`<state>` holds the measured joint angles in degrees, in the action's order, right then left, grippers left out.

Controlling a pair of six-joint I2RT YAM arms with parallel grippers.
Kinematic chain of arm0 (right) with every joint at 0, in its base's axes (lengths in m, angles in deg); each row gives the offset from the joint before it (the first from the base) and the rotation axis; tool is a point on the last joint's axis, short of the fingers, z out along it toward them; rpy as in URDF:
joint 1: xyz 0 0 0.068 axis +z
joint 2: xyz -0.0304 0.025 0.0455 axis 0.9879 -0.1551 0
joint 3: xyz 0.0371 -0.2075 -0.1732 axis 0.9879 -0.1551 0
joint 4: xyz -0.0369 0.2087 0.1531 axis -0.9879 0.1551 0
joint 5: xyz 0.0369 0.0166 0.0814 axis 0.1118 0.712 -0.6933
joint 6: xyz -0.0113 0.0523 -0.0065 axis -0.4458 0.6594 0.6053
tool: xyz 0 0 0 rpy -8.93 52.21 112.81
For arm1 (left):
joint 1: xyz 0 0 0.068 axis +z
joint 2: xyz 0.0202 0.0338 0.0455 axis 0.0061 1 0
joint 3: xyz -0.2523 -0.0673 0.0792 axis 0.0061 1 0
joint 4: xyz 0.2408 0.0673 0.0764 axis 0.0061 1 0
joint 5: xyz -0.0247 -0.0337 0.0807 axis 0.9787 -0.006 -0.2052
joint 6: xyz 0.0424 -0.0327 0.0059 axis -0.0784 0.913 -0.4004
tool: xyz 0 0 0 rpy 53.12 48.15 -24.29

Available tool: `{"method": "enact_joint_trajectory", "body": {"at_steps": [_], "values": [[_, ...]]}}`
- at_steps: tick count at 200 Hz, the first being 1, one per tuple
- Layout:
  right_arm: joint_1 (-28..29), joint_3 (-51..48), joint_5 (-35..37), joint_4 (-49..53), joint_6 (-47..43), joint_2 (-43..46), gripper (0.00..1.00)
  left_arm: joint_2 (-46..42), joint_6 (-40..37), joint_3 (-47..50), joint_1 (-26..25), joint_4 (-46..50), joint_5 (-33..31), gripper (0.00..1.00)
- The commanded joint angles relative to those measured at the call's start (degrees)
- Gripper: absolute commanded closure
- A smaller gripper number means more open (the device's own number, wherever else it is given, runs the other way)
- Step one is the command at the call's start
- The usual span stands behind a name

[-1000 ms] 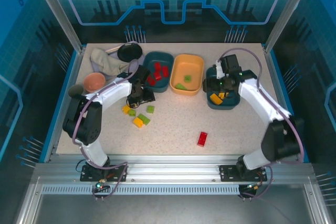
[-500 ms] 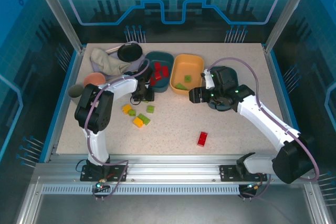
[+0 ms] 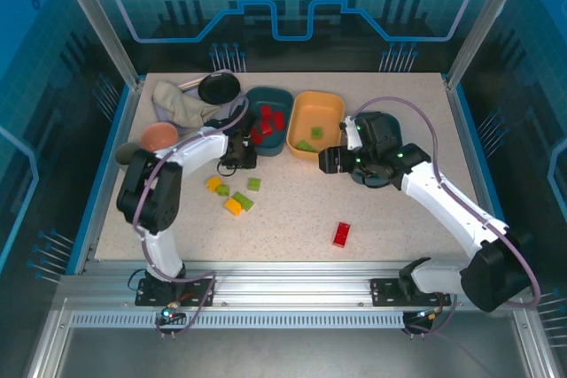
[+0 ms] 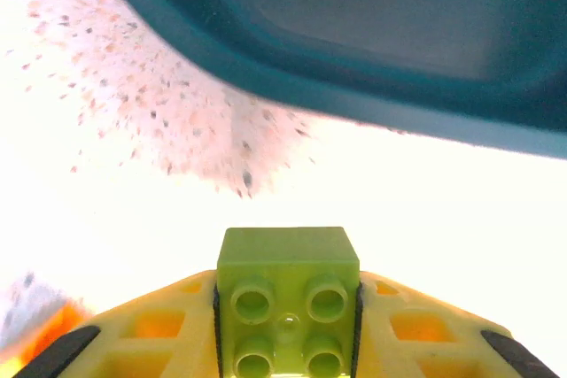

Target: Sort the legos into containers by color

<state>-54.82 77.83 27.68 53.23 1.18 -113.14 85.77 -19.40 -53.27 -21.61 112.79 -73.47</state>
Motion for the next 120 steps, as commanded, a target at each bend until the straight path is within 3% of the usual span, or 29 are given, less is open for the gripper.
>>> {"method": "enact_joint_trajectory", "body": {"at_steps": [1,43,82,120], "values": [[0.5,2.1,0.8,-3.2,2.6,3.3,0.22,-5.7,5.5,-5.5,-3.8,6.7,2.7,0.72],[-1.1,2.7,0.5,-5.6,5.8,2.4,0.22,2.5,7.3,-21.3,-10.3,9.3,3.9,0.71],[-3.4,2.0,-0.5,-6.2,7.7,3.4,0.22,17.6,6.8,-41.1,-11.8,12.5,6.0,0.71],[-5.2,-0.3,-0.5,-5.3,8.8,6.1,0.22,28.5,10.1,-51.2,-12.1,13.2,9.1,0.69]]}}
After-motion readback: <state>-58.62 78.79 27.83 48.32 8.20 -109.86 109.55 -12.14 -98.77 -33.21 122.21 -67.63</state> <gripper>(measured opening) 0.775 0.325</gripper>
